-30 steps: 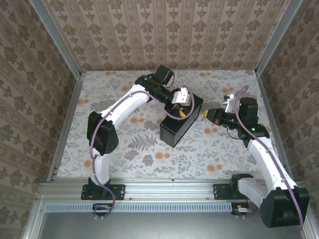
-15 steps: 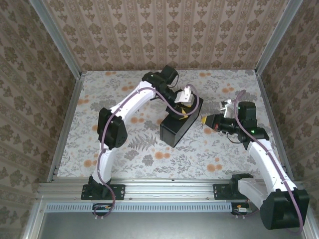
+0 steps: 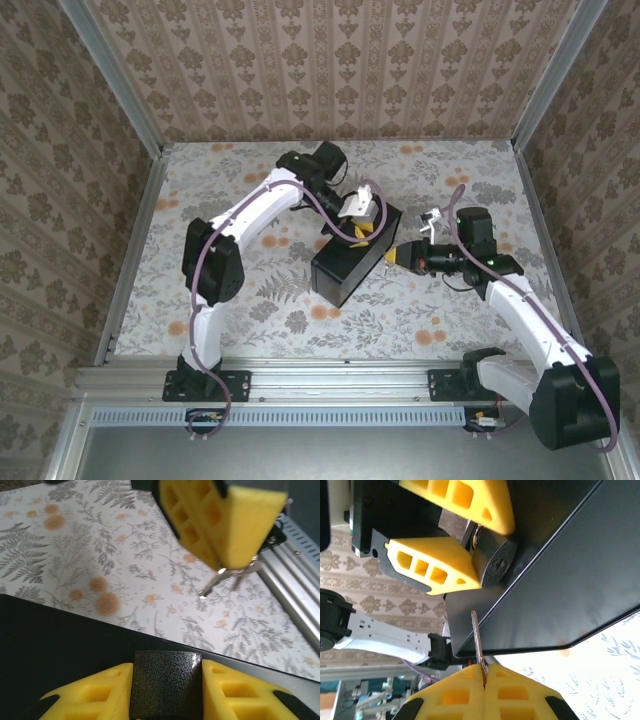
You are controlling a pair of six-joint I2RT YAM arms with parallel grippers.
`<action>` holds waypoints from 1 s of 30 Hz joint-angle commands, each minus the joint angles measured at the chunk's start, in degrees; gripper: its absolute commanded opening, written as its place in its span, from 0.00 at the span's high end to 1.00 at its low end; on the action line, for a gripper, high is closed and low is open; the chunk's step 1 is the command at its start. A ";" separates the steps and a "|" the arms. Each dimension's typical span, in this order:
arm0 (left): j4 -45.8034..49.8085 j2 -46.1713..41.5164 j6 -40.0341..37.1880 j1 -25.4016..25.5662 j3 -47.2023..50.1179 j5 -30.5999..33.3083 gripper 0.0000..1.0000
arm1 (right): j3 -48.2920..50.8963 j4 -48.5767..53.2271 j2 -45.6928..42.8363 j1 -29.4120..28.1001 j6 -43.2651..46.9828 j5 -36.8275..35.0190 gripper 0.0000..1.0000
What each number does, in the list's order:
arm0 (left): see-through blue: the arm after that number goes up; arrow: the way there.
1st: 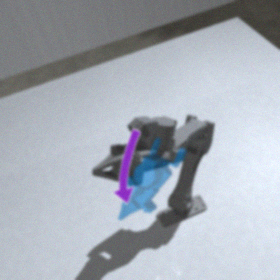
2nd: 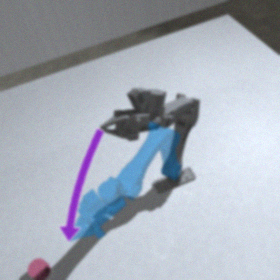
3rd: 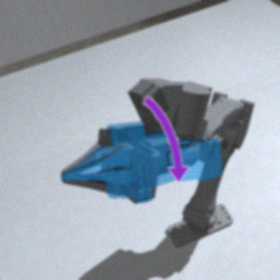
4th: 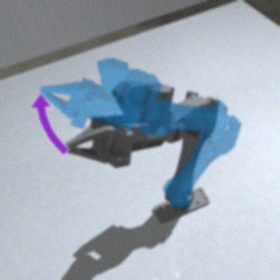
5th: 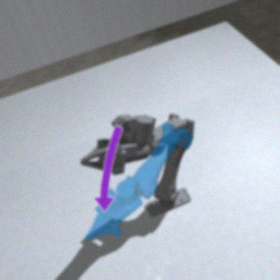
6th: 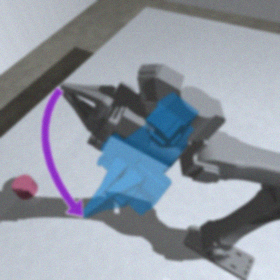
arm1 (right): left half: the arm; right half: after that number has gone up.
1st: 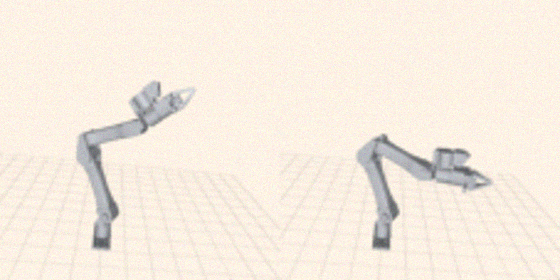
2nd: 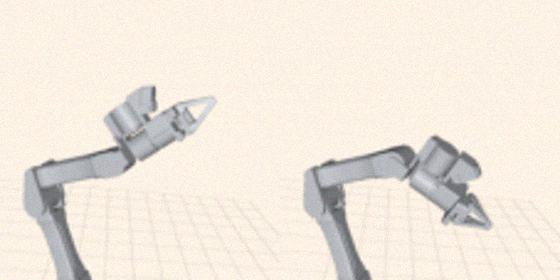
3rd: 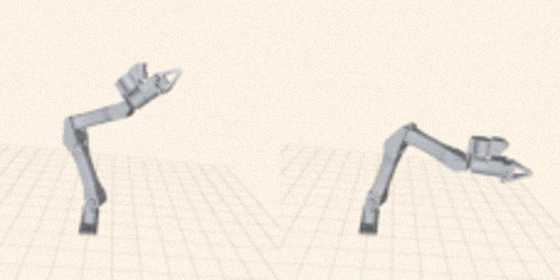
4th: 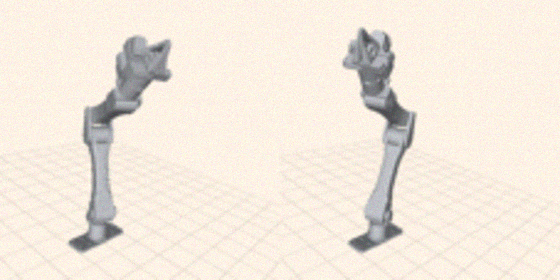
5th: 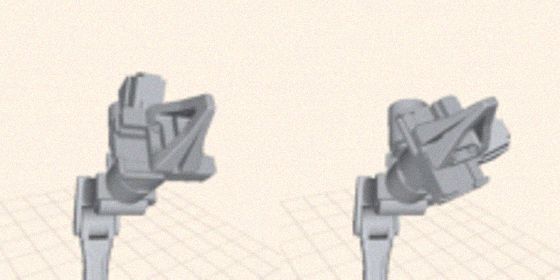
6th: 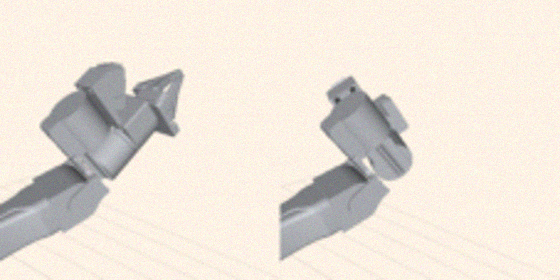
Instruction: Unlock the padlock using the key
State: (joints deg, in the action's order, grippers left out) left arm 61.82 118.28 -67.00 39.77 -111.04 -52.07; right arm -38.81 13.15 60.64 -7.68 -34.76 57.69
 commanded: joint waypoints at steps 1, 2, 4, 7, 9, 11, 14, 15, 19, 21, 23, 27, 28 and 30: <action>3.11 -3.33 -3.98 -1.72 3.24 -3.77 0.66 | -0.17 -3.86 1.41 -0.30 -0.97 4.53 1.00; 3.97 -3.67 -5.15 -2.04 3.59 -3.69 0.65 | -0.37 -4.20 1.94 -0.42 -0.97 5.69 1.00; 6.22 -4.00 -7.82 -2.37 3.81 -3.95 0.64 | -0.80 -4.80 3.18 -1.37 -0.77 7.76 1.00; 7.89 -4.45 -10.89 -2.59 4.60 -4.19 0.64 | -1.05 -6.19 5.61 -3.50 -0.28 10.19 1.00; 8.03 -4.81 -12.26 -2.64 5.25 -4.63 0.64 | -1.51 -5.43 7.15 -4.47 1.72 11.48 1.00; 8.57 -5.22 -13.99 -2.77 5.48 -5.36 0.65 | -1.96 -4.80 8.52 -4.71 3.30 12.52 1.00; 9.57 -6.12 -16.98 -3.29 6.00 -6.77 0.65 | -2.90 -3.24 9.73 -4.69 5.05 12.96 1.00; 10.24 -6.28 -18.13 -3.46 5.93 -6.89 0.65 | -3.07 -3.28 10.03 -4.64 4.98 13.25 1.00; 12.16 -7.30 -21.26 -3.82 6.56 -7.38 0.65 | -4.47 -2.71 11.71 -4.73 4.93 14.07 1.00; 11.22 -8.16 -21.71 -3.91 7.92 -7.73 0.65 | -5.02 -2.71 12.40 -5.13 4.77 14.24 1.00; 10.55 -8.99 -22.28 -3.83 9.15 -8.13 0.65 | -5.82 -1.88 13.38 -5.76 5.27 14.62 1.00; 9.64 -10.02 -22.81 -3.91 10.52 -8.53 0.65 | -8.12 0.89 15.72 -7.11 7.58 14.99 1.00; 9.54 -10.17 -22.90 -3.91 10.65 -8.40 0.65 | -8.66 1.49 16.35 -7.40 8.14 14.99 1.00; 9.51 -10.26 -23.06 -3.93 10.90 -8.39 0.65 | -9.56 2.20 17.54 -7.66 8.89 15.29 1.00</action>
State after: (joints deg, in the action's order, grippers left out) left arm 70.30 111.07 -87.31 36.23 -100.38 -56.31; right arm -46.06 12.32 76.86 -14.76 -28.71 70.65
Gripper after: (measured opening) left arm 0.351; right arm 0.038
